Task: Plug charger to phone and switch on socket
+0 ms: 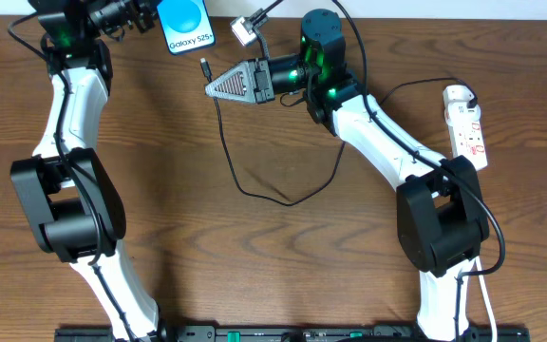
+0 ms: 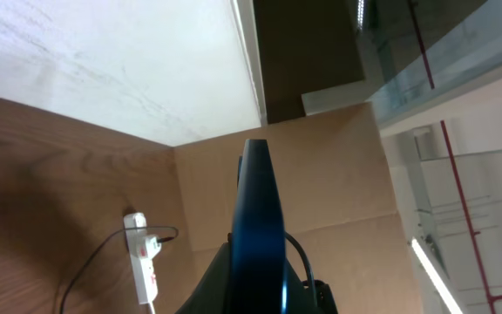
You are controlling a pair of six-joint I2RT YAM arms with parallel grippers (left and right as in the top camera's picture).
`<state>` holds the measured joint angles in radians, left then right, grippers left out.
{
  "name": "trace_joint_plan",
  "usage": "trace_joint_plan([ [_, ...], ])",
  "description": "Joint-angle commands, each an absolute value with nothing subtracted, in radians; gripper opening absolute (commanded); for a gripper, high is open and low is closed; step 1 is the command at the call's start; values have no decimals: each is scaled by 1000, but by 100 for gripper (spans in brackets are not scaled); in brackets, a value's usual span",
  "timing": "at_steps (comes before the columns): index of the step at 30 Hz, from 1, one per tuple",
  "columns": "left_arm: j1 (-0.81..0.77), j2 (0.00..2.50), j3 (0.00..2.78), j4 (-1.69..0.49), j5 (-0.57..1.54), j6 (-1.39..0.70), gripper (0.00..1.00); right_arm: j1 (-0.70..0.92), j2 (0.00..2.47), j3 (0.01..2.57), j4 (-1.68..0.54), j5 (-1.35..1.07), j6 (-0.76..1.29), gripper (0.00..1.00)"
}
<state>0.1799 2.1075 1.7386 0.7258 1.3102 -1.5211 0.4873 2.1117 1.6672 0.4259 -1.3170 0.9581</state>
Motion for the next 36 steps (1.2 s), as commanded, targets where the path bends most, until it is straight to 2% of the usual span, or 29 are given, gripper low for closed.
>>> trace_joint_plan([
  [1,164,2080,1750,735,1319,-1493,7,492,2078,1680,430,-1319,965,1],
  [36,139,2080,1750,734,1328,-1485,7,461,2078,1680,430,-1294,964,1],
])
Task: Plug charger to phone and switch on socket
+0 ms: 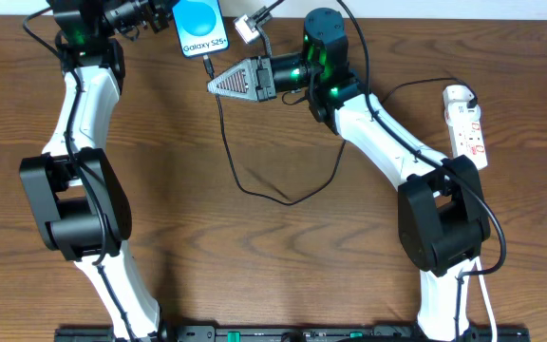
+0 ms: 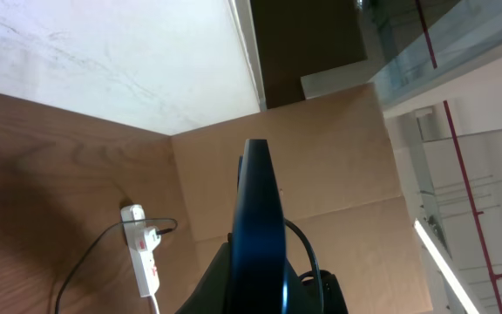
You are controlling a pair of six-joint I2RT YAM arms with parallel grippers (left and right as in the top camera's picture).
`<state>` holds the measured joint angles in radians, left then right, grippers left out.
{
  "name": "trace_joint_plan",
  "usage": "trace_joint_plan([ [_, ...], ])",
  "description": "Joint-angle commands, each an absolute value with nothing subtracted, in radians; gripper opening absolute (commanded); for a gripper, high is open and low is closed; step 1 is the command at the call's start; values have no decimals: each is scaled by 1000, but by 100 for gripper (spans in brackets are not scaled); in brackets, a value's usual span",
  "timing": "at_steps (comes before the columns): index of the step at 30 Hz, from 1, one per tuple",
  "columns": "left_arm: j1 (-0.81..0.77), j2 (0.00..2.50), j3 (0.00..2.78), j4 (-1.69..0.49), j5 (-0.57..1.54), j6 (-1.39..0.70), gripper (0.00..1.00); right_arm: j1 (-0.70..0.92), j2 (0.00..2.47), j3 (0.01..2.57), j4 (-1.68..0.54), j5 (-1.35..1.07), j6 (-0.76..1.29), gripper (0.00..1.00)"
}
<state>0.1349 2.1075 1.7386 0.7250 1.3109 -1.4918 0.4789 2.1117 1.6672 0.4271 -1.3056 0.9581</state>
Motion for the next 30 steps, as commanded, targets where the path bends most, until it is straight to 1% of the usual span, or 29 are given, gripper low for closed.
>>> trace_joint_plan([
  [1,139,2080,1750,734,1328,-1485,7,459,2078,1680,430,-1292,964,1],
  [15,139,2080,1750,734,1339,-1485,7,443,2078,1680,431,-1274,964,1],
  [30,136,2080,1749,734,1350,-1485,7,460,2078,1680,432,-1236,957,1],
])
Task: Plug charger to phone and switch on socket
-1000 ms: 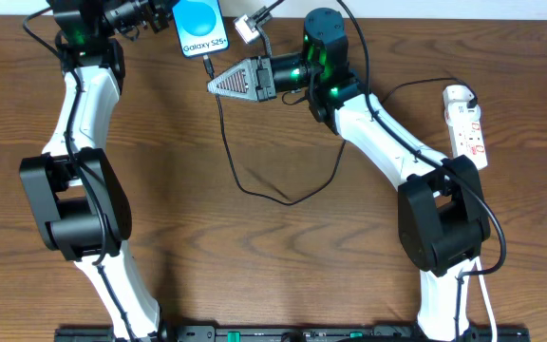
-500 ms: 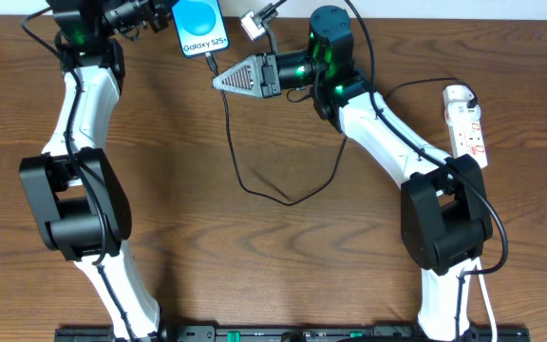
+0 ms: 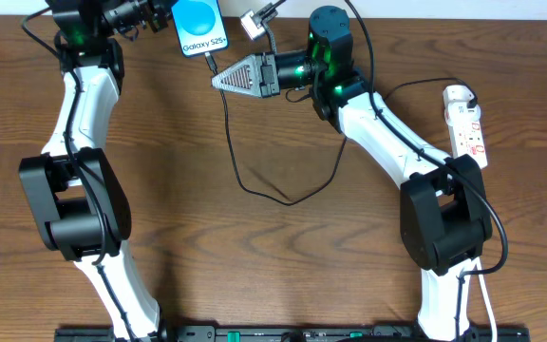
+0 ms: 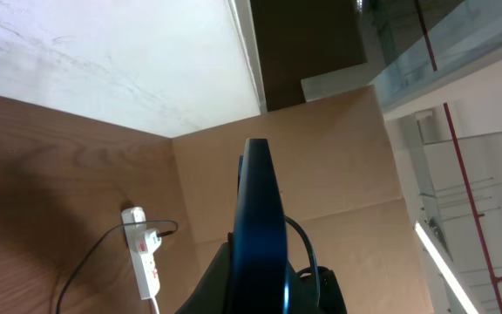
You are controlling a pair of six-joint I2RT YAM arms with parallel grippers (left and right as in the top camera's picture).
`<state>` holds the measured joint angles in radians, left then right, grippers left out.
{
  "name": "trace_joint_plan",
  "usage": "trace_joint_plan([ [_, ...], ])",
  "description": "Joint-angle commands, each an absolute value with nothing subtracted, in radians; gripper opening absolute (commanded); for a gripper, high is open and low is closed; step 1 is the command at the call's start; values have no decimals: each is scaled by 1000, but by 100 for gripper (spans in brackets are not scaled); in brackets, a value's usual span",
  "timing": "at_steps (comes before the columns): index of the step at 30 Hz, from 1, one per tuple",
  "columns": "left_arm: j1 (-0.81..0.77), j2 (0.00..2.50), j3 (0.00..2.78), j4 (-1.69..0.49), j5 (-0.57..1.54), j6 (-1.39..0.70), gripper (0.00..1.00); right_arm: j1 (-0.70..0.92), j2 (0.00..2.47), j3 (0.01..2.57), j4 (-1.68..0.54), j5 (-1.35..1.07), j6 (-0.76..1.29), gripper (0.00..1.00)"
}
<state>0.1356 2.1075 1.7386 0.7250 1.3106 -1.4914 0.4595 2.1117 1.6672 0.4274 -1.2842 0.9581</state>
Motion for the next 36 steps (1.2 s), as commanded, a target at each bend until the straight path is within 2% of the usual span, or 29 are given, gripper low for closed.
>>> trace_joint_plan([
  [1,134,2080,1749,734,1350,-1485,7,460,2078,1680,432,-1236,957,1],
  [36,118,2080,1731,735,1373,-1474,7,451,2078,1680,471,-1208,965,1],
])
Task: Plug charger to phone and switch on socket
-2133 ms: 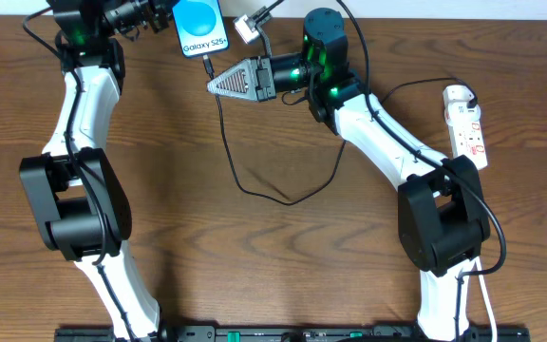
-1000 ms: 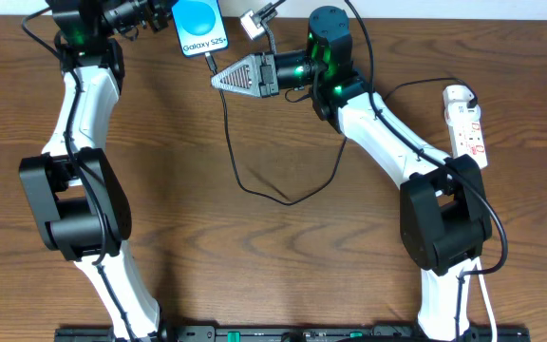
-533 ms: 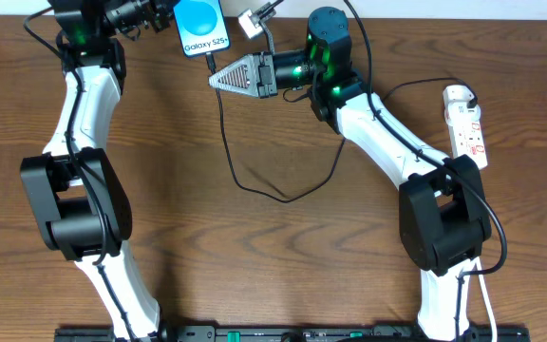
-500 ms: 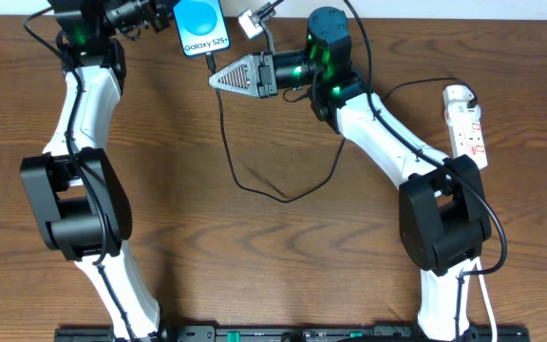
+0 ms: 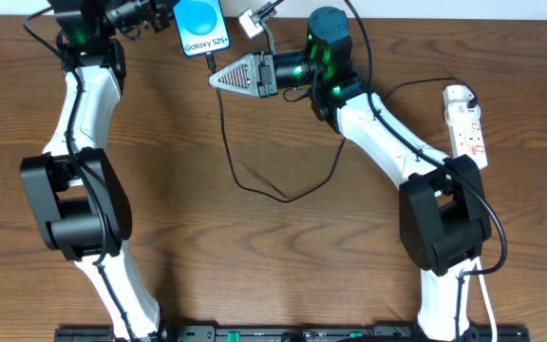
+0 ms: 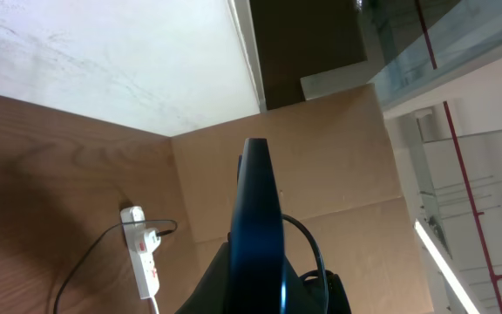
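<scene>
A blue phone [image 5: 200, 27] showing "Galaxy S25+" is held up at the table's far edge, with my left gripper [image 5: 166, 15] shut on it. The left wrist view shows the phone [image 6: 260, 218] edge-on between the dark fingers [image 6: 220, 288]. My right gripper [image 5: 215, 81] points left just below the phone and is shut on the black charger cable [image 5: 228, 152]. The cable's plug end [image 5: 208, 60] rises to the phone's lower edge; whether it is seated cannot be told. A white power strip [image 5: 468, 122] lies at the far right, also seen in the left wrist view [image 6: 143, 255].
A white adapter [image 5: 248, 22] hangs on the cable beside the phone, above the right gripper. The cable loops across the brown wooden table [image 5: 254, 256] toward the right arm. A second dark lead runs to the power strip. A black rail lines the front edge.
My right gripper has shifted slightly left with the cable, bringing the plug end closer under the phone's lower edge. The left gripper and the phone have not moved.
The phone was first held further left, with the plug end apart below it. Then the phone stood further right and the right gripper sat under it with the cable. The right gripper then stood a little higher, and is now slightly further left.
</scene>
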You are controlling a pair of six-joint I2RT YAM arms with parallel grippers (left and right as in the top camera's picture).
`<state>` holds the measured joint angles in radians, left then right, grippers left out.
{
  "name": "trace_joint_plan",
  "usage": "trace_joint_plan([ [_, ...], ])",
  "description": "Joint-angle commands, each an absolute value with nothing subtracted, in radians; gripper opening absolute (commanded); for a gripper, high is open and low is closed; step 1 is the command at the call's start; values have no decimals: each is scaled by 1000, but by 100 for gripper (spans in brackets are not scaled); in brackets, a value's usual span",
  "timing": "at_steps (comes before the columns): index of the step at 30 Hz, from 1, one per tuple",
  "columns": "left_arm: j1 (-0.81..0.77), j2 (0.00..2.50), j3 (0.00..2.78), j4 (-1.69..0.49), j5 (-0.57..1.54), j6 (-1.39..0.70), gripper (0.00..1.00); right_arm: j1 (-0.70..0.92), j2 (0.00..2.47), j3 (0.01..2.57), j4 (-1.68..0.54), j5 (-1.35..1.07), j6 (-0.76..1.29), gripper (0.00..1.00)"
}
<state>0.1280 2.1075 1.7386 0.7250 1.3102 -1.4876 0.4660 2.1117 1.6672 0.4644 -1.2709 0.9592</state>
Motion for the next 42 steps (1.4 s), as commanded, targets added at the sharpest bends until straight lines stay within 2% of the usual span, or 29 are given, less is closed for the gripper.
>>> trace_joint_plan([
  [1,118,2080,1731,734,1372,-1474,8,451,2078,1680,471,-1215,965,1],
  [4,121,2080,1731,734,1372,-1474,7,451,2078,1679,458,-1240,964,7],
  [13,153,2080,1731,734,1360,-1474,7,452,2078,1679,217,-1298,820,24],
  [15,159,2081,1731,734,1361,-1465,8,452,2078,1679,178,-1311,787,31],
  [18,165,2083,1731,731,1375,-1412,7,443,2078,1679,97,-1314,727,47],
  [20,164,2084,1726,686,1388,-1367,7,427,2078,1679,15,-1305,661,53],
  [23,164,2086,1714,539,1403,-1240,7,391,2078,1679,-183,-1238,518,57],
  [29,162,2086,1705,142,1383,-923,7,336,2077,1679,-516,-1008,279,60],
  [38,106,2086,1705,-244,1382,-574,7,325,2069,1681,-720,-722,155,61],
  [42,81,2086,1705,-513,1276,-351,7,324,2036,1681,-815,-528,139,62],
])
